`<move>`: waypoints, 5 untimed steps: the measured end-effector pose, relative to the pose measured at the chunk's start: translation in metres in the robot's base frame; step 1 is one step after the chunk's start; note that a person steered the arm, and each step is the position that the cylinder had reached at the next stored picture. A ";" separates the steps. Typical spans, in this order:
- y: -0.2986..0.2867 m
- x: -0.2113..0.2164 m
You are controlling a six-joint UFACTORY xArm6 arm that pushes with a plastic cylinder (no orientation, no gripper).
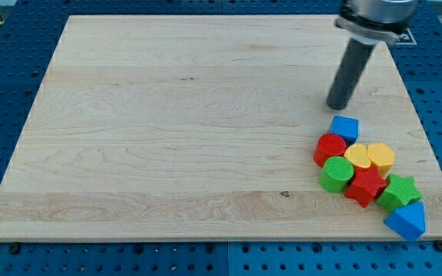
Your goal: Point at the red circle
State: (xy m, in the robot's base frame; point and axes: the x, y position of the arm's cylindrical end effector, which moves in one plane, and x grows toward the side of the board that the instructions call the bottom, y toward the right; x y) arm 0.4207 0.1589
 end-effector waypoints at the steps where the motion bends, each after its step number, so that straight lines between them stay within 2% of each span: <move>1: -0.036 0.039; 2: -0.049 0.072; 5: -0.011 0.069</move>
